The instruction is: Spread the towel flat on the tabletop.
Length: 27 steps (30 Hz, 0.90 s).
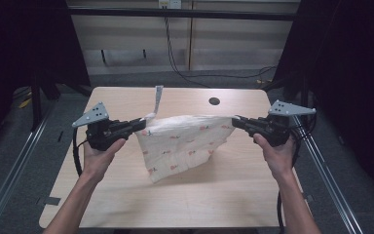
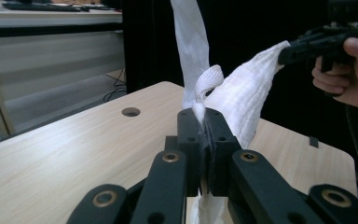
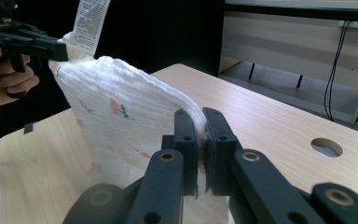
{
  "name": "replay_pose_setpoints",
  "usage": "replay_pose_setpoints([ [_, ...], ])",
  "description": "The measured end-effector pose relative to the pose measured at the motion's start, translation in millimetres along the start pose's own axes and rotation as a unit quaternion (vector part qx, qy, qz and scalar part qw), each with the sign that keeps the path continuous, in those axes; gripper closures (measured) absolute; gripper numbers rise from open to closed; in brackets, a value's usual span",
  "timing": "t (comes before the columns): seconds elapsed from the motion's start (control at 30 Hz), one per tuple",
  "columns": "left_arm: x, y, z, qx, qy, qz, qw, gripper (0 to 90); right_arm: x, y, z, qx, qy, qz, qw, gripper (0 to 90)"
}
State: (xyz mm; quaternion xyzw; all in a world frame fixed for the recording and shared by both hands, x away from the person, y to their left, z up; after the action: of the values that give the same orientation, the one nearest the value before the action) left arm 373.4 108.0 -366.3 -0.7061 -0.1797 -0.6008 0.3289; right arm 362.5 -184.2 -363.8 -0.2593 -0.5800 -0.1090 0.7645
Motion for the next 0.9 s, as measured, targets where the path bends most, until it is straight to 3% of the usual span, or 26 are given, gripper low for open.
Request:
replay_pose_setpoints([
  [0.13,7.9,-3.9,-4.6,-0.004,0.004,-0.010,0.9999,87.0,13.1,-10.8,9.2,-0.004,-0.010,0.001,0.9999,85.5],
  [0.4,24.5,-17.3,-15.7,-0.011,0.017,-0.031,0.9993,87.0,19.4,-27.0,27.1,-0.006,-0.022,0.003,0.9997,85.7],
  [0.47,26.1,-21.2,-17.2,-0.010,0.011,-0.035,0.9993,87.0,20.2,-29.8,34.4,-0.004,-0.024,0.002,0.9997,85.9],
  [0.53,29.1,-26.9,-22.7,-0.026,-0.001,-0.046,0.9986,87.0,21.5,-32.8,41.3,0.000,-0.027,0.001,0.9996,86.1],
  [0.7,30.3,-39.1,-31.5,-0.033,0.005,-0.038,0.9987,87.1,25.3,-42.9,61.8,0.007,-0.038,0.002,0.9992,86.7],
  [0.9,22.6,-39.9,-33.5,-0.028,0.015,-0.007,0.9995,87.1,26.7,-44.3,68.9,0.011,-0.037,0.004,0.9993,86.9],
])
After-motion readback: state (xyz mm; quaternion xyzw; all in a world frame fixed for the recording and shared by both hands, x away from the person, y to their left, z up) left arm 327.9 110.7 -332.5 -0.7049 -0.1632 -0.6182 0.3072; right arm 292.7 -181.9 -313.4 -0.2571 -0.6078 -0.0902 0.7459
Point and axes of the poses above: each handheld gripper's, and its own axes: y roughly forward along the jaws, x roughly out of its top, z roughly to its left, the point moved 10 cm from there along y, roughly forward along the jaws, and after that the axes turned 13 degrees about x, right-handed, at the moved point
